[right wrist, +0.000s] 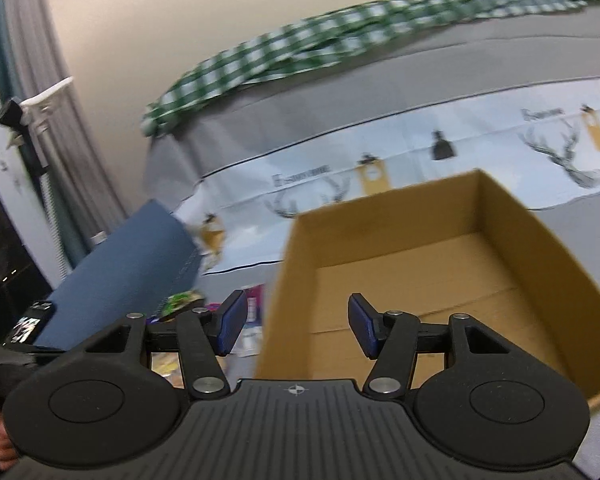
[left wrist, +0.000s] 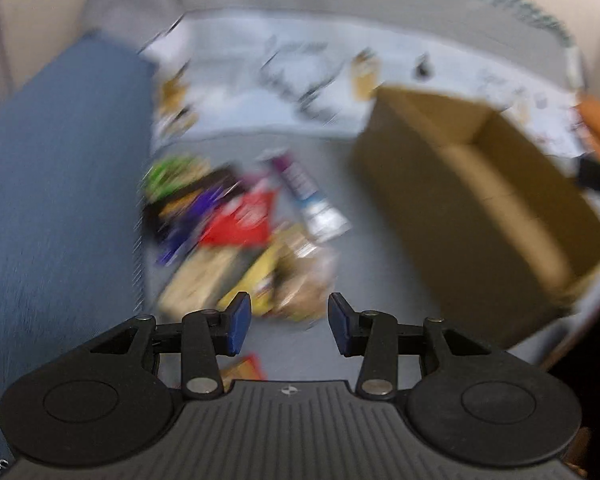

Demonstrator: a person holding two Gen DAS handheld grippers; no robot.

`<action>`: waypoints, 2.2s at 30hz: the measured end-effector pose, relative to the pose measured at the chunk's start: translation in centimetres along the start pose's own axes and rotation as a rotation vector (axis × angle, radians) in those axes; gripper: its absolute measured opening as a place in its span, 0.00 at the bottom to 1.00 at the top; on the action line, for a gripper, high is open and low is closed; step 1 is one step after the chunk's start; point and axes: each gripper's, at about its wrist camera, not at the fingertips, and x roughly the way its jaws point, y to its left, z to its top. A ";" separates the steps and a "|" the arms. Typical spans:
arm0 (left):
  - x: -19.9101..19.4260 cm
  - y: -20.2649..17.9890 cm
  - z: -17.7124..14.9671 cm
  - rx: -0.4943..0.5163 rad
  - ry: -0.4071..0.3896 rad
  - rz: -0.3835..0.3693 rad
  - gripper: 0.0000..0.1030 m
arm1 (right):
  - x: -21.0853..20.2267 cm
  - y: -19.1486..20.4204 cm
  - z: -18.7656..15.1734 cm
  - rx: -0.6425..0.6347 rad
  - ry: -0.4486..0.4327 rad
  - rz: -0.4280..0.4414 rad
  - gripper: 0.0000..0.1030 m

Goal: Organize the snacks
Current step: 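Grasp the red-gold snack with the left tool while the right tool grasps the cracker bag, then lift the cracker bag with the right tool and carry it over the box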

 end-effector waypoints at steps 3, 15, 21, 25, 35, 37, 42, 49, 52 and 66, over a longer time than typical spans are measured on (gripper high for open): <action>2.4 1.0 -0.9 -0.004 0.066 0.021 0.47 | 0.6 1.9 0.0 -0.040 0.017 0.037 0.57; 6.3 1.0 -3.2 0.179 0.218 0.111 0.66 | 5.9 7.5 -1.9 -0.082 0.196 0.189 0.65; 5.2 1.8 -3.9 0.075 0.176 0.079 0.18 | 9.1 11.3 -3.7 -0.180 0.245 0.210 0.73; 3.7 1.7 -4.6 0.027 0.133 0.073 0.18 | 11.9 12.4 -4.5 -0.182 0.281 0.198 0.80; 3.3 2.0 -4.7 -0.026 0.100 0.048 0.18 | 19.8 10.9 -7.7 -0.028 0.421 0.075 0.83; 3.3 1.9 -4.7 -0.026 0.102 0.050 0.18 | 20.7 10.2 -8.3 0.002 0.450 0.068 0.83; 3.6 2.2 -4.5 -0.033 0.098 0.048 0.18 | 21.3 9.9 -8.9 0.009 0.479 0.115 0.49; 3.3 2.7 -4.5 -0.081 0.086 0.023 0.18 | 18.2 11.7 -7.6 -0.166 0.448 0.112 0.40; 3.4 3.0 -4.2 -0.160 0.101 -0.007 0.18 | 16.3 12.6 -6.9 -0.273 0.451 0.087 0.40; 4.1 1.3 -3.8 -0.250 0.079 -0.022 0.21 | 13.8 12.2 -10.9 -0.409 0.620 0.043 0.53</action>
